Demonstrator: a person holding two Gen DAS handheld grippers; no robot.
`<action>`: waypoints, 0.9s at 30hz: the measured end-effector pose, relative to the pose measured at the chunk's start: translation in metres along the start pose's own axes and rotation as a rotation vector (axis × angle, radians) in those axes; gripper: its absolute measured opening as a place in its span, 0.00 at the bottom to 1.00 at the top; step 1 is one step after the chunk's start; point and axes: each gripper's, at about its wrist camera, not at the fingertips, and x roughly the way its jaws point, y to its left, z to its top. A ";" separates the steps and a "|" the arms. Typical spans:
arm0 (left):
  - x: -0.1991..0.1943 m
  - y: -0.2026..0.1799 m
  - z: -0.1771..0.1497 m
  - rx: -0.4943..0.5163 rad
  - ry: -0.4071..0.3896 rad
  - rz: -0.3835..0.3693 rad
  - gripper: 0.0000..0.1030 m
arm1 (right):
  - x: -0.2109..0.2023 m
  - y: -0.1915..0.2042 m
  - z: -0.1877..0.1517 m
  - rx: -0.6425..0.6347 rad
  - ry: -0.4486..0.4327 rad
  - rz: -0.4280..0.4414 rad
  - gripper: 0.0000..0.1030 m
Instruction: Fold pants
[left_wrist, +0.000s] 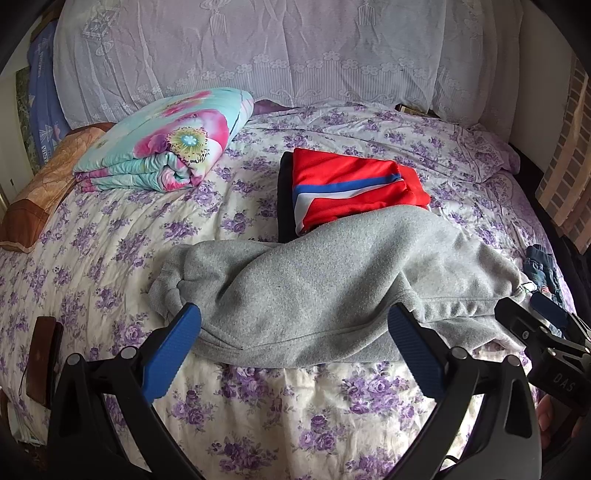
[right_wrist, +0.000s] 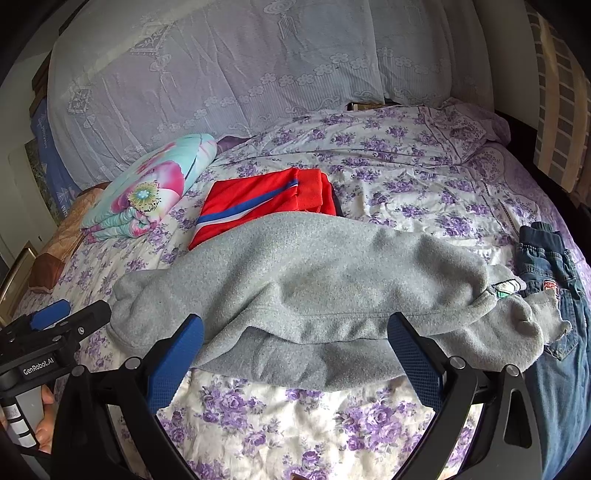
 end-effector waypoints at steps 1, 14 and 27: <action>0.000 0.000 0.001 0.000 0.000 0.000 0.96 | 0.000 0.000 0.001 0.000 0.000 0.000 0.97; 0.005 0.006 -0.007 -0.005 0.011 0.001 0.96 | 0.002 -0.001 0.000 0.004 0.004 0.001 0.97; 0.007 0.006 -0.007 -0.010 0.021 0.004 0.96 | 0.008 -0.002 -0.005 0.023 0.020 0.001 0.97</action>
